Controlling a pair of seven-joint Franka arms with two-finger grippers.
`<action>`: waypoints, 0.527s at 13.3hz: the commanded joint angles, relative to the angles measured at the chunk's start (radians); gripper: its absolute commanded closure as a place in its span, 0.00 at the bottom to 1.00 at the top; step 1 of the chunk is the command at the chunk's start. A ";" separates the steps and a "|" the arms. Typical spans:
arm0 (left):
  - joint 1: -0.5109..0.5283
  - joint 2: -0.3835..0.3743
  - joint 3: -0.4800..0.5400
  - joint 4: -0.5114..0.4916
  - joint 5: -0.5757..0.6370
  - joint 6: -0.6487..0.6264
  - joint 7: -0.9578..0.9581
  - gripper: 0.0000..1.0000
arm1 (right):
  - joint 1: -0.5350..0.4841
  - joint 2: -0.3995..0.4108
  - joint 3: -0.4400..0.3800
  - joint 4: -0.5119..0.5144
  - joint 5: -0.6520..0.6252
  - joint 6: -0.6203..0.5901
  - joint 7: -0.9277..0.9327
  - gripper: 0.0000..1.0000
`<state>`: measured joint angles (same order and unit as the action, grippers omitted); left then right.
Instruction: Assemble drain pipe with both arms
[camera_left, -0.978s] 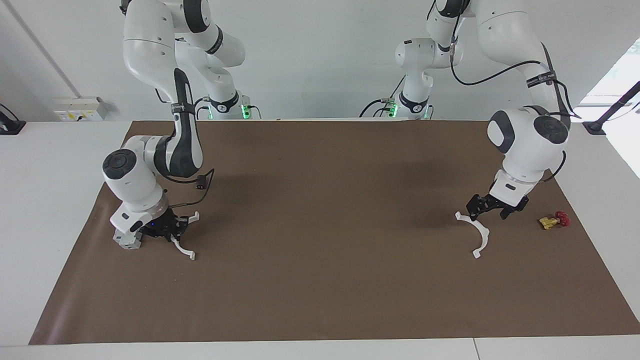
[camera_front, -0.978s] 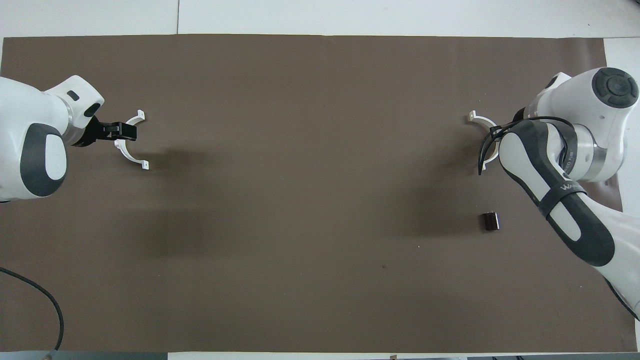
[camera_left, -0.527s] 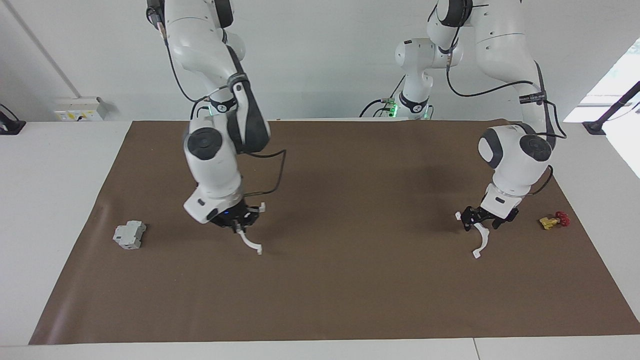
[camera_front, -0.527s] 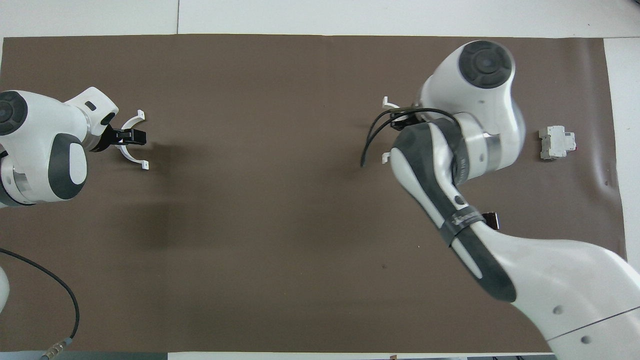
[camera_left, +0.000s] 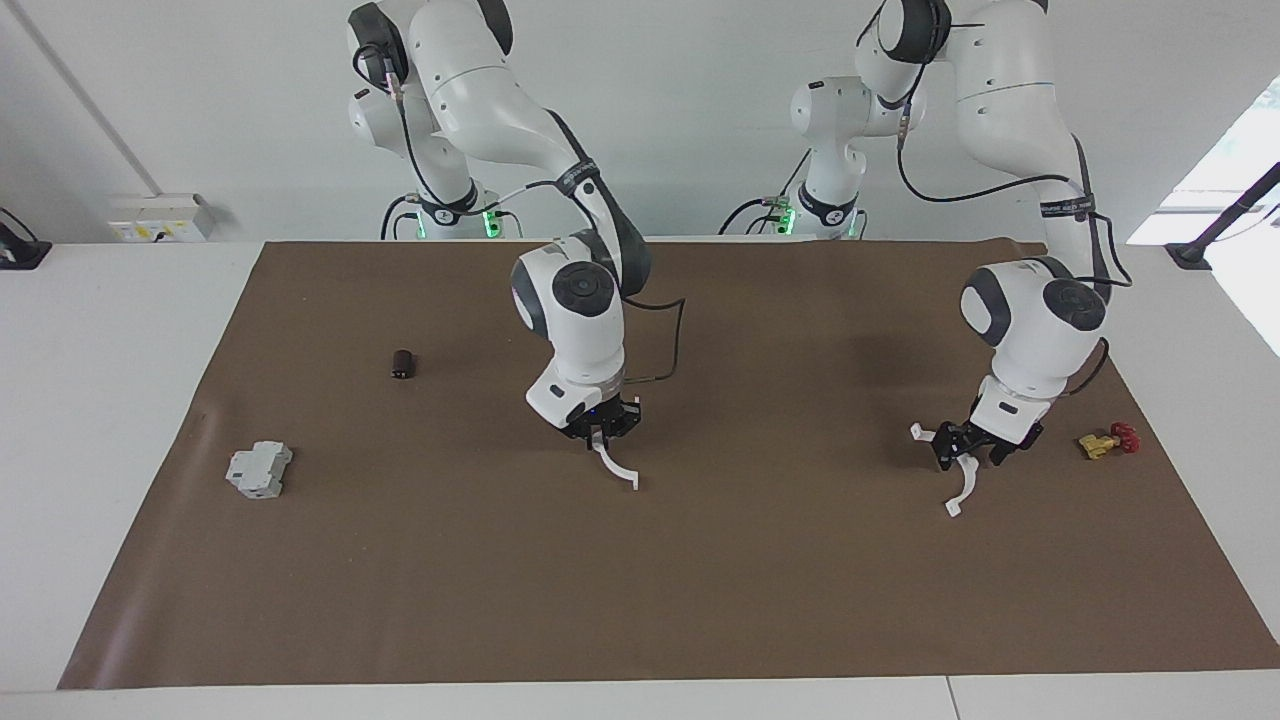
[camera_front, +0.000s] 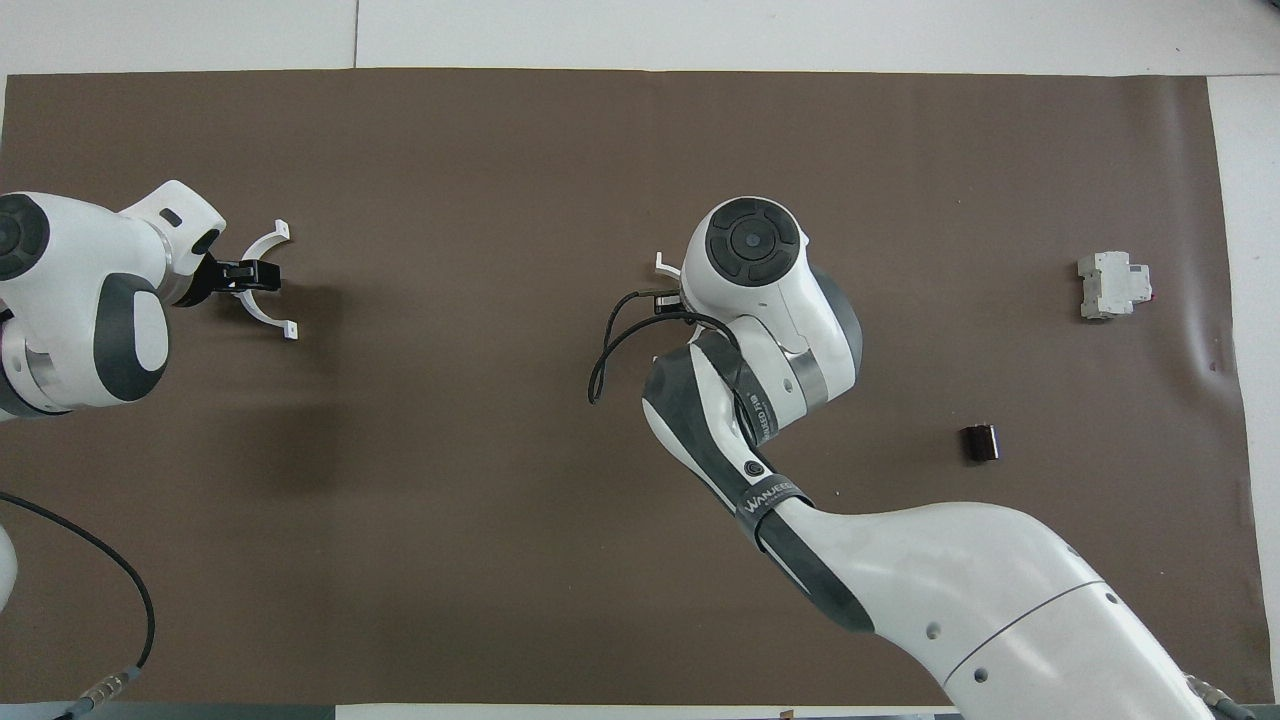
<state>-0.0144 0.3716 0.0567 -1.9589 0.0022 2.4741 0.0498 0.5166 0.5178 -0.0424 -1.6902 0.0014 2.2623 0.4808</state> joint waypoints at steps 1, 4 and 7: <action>0.007 -0.007 0.000 -0.018 -0.005 0.037 0.010 0.91 | 0.000 -0.042 -0.001 -0.092 -0.003 0.071 -0.008 1.00; 0.001 -0.008 0.000 -0.020 -0.005 0.017 0.007 1.00 | 0.000 -0.044 0.001 -0.092 -0.004 0.066 -0.010 0.88; -0.009 -0.013 0.000 -0.002 -0.005 -0.006 0.004 1.00 | -0.001 -0.041 -0.004 0.007 -0.009 -0.039 -0.010 0.00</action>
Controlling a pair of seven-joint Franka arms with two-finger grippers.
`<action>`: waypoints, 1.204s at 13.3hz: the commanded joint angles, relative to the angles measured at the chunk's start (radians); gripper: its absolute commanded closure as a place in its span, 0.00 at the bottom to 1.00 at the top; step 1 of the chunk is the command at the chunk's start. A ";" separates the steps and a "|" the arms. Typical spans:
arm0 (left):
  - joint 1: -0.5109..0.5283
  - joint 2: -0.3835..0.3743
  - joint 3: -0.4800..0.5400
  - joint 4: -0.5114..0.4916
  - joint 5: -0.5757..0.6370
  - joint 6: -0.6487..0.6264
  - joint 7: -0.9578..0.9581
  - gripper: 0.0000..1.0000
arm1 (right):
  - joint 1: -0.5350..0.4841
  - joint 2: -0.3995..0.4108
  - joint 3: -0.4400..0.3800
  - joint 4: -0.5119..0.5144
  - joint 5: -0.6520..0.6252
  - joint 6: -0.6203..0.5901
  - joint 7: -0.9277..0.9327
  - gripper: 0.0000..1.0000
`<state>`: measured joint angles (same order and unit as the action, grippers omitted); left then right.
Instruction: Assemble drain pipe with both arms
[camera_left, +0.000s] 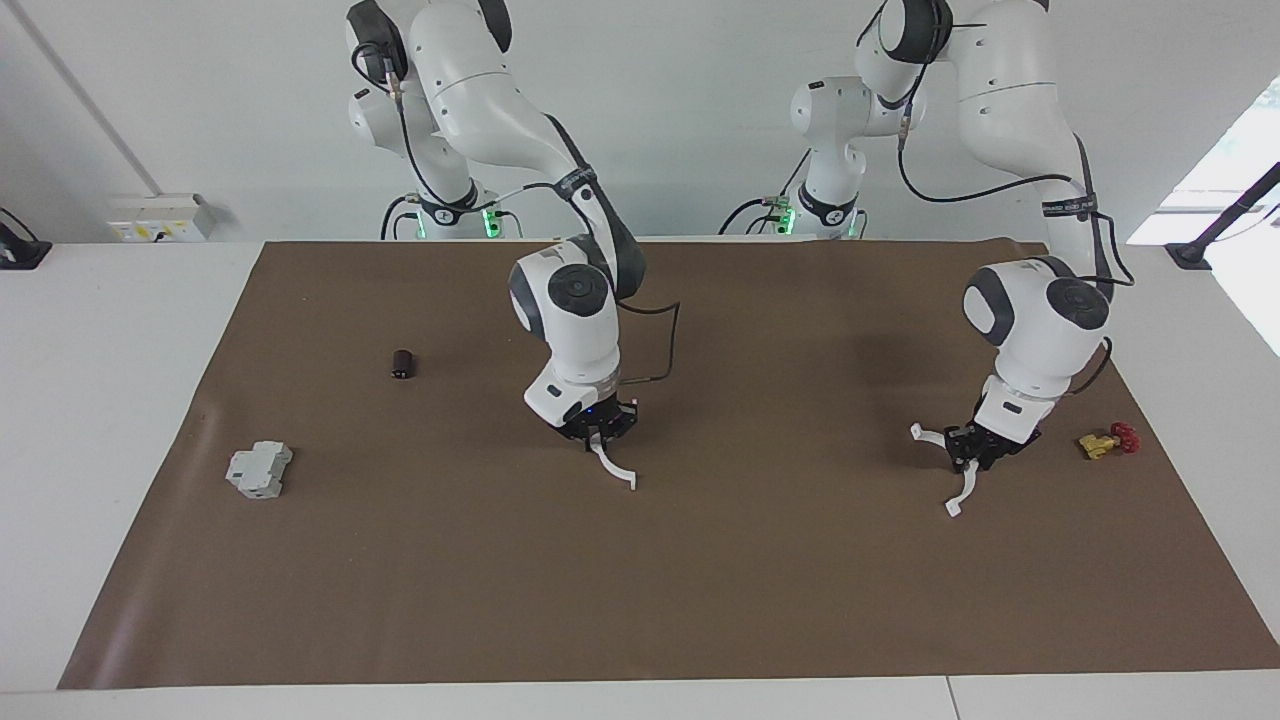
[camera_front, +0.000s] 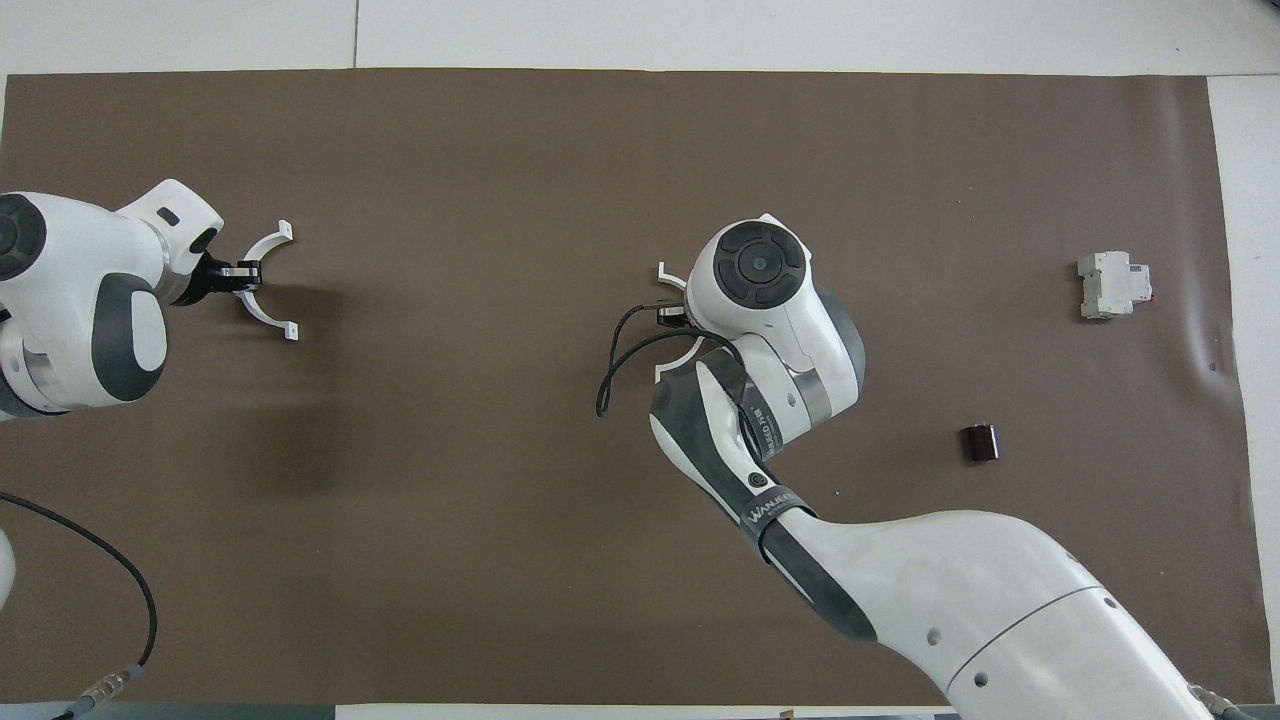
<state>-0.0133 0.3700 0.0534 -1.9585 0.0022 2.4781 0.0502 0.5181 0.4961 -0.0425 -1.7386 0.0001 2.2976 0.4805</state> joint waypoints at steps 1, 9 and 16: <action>-0.022 -0.011 0.005 0.010 -0.005 -0.011 0.002 1.00 | -0.016 -0.016 -0.003 0.132 -0.017 -0.166 -0.011 0.00; -0.336 0.018 0.016 0.181 0.177 -0.185 -0.386 1.00 | -0.309 -0.399 -0.014 0.223 -0.025 -0.714 -0.273 0.00; -0.569 0.124 0.014 0.314 0.177 -0.257 -0.449 1.00 | -0.441 -0.563 -0.016 0.046 -0.031 -0.763 -0.446 0.00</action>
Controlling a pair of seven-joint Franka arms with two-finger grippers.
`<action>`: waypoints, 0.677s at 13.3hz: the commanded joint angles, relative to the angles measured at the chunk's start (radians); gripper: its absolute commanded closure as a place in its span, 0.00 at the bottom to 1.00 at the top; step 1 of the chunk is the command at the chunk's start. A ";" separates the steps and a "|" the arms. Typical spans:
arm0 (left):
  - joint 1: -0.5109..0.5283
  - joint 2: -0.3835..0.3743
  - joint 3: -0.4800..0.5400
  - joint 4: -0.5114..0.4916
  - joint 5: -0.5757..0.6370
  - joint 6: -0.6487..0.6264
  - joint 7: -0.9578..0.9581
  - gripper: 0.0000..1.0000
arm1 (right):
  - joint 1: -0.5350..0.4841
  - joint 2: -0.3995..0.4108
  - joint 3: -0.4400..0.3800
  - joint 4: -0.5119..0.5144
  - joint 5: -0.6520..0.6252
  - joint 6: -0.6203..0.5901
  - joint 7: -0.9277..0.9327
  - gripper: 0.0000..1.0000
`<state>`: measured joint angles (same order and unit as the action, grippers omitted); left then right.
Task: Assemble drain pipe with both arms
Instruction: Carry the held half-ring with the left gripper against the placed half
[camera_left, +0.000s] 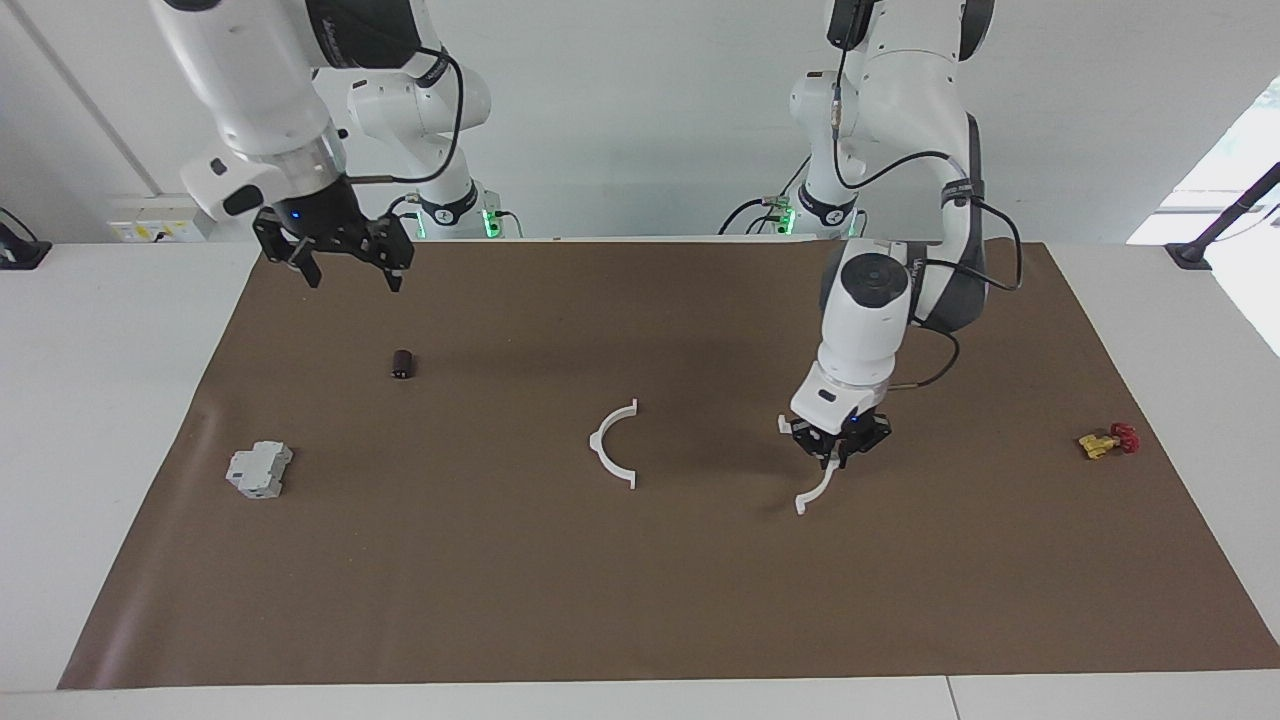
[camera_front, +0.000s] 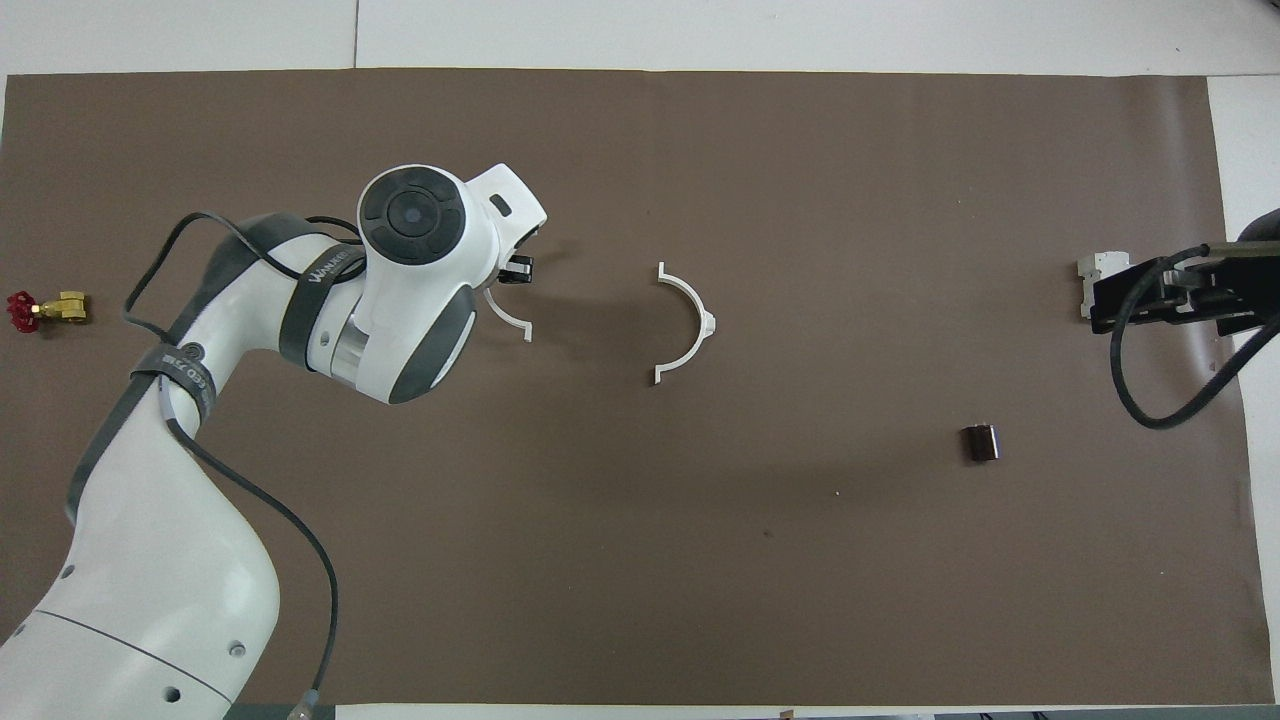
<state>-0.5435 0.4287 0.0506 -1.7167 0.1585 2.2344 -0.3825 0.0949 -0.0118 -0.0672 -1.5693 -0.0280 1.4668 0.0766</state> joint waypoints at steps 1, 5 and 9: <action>-0.052 0.070 0.015 0.077 0.019 -0.007 -0.016 1.00 | -0.020 -0.065 0.009 -0.145 -0.003 0.102 -0.049 0.00; -0.090 0.076 0.008 0.075 -0.003 0.074 -0.013 1.00 | -0.026 -0.051 0.013 -0.120 -0.010 0.126 -0.057 0.00; -0.130 0.102 0.008 0.074 -0.047 0.080 -0.013 1.00 | -0.030 -0.039 0.023 -0.104 -0.010 0.096 -0.057 0.00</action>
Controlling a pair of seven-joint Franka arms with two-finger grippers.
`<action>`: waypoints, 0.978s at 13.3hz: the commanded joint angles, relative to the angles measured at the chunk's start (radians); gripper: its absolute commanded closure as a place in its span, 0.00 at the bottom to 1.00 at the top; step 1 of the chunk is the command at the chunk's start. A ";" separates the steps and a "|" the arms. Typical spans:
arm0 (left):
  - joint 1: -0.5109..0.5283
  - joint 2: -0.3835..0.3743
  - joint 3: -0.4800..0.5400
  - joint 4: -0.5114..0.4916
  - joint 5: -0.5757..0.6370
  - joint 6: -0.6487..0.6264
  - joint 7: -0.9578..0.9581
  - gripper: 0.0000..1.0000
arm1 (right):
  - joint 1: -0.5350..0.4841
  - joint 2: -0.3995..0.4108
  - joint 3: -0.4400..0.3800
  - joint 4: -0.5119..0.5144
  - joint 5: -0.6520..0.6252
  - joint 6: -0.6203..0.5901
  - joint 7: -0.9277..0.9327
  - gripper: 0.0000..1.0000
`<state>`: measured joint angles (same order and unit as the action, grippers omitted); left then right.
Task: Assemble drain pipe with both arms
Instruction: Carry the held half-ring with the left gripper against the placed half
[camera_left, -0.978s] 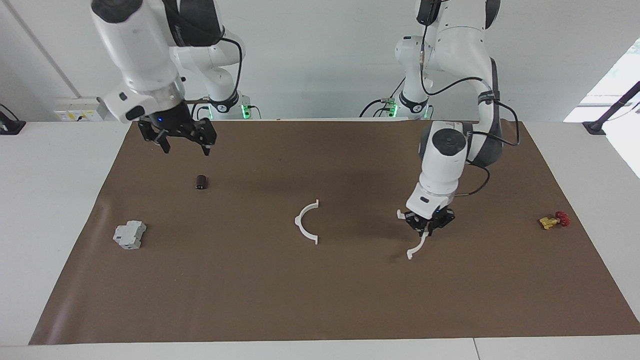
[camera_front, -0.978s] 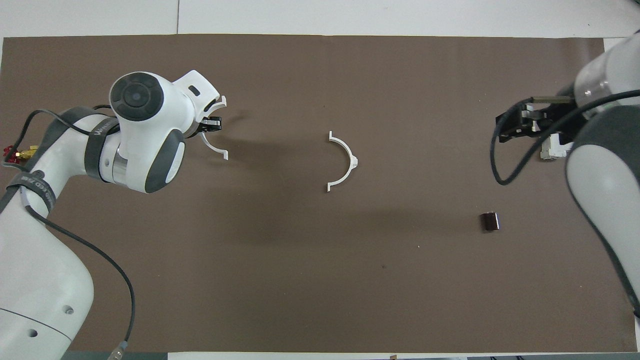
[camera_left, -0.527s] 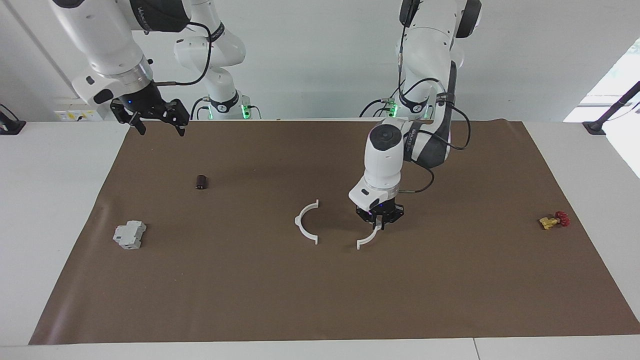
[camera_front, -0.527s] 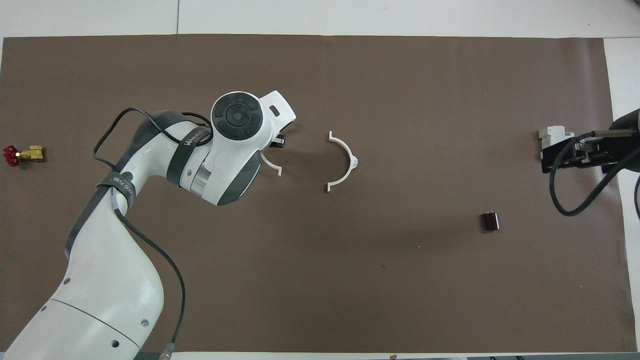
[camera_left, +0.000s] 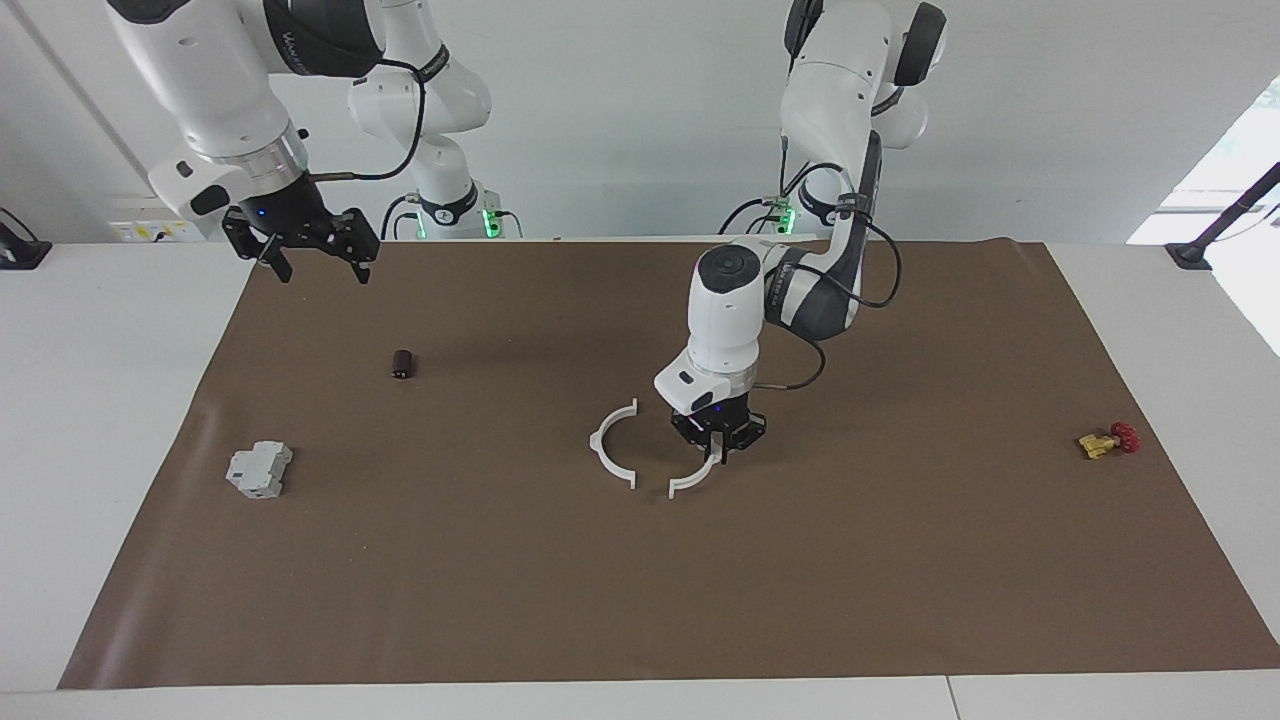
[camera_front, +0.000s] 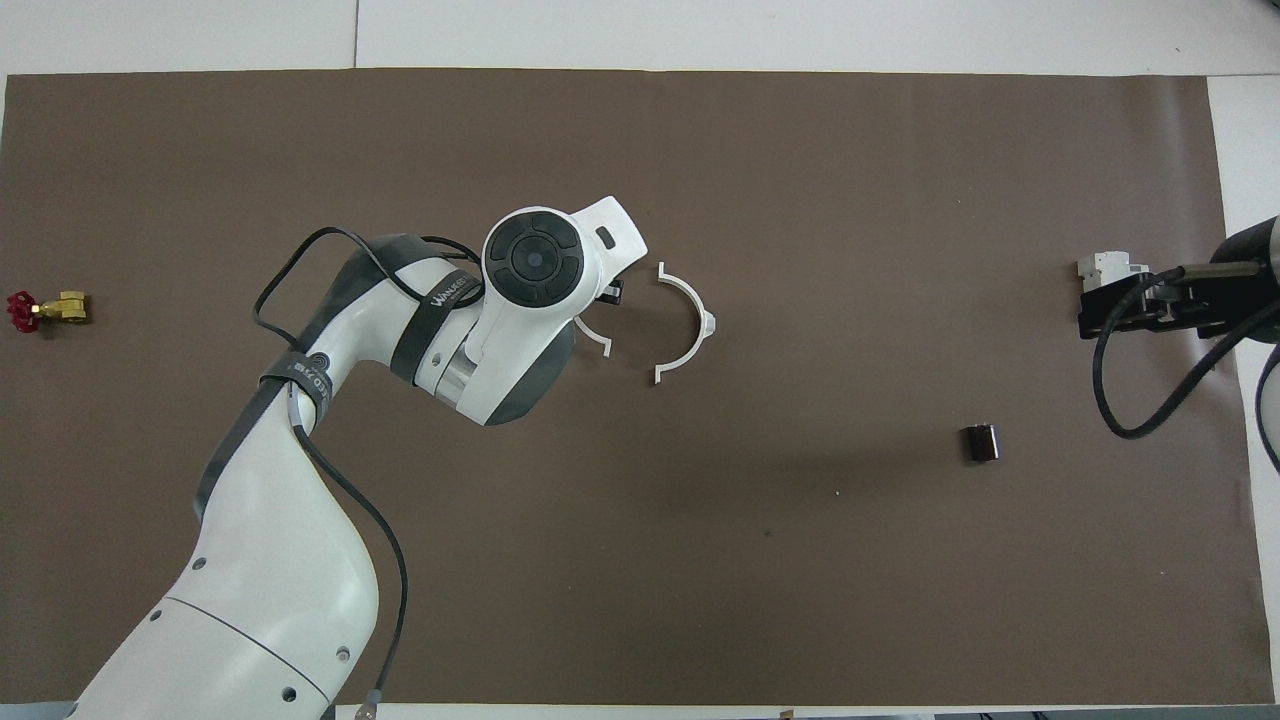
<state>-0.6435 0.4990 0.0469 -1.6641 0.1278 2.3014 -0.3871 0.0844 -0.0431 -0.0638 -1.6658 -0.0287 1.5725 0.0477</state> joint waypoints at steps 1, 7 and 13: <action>-0.030 0.032 0.010 0.018 -0.020 0.015 -0.007 1.00 | -0.022 -0.006 0.018 -0.008 -0.010 -0.006 -0.028 0.00; -0.047 0.033 0.010 -0.002 -0.050 0.055 -0.009 1.00 | -0.018 -0.003 0.005 -0.008 -0.008 0.004 -0.051 0.00; -0.076 0.066 0.014 -0.002 -0.047 0.046 -0.012 1.00 | -0.018 -0.004 0.005 -0.009 -0.007 0.007 -0.060 0.00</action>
<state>-0.7027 0.5513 0.0465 -1.6665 0.0908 2.3410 -0.3917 0.0836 -0.0420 -0.0647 -1.6658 -0.0291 1.5714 0.0277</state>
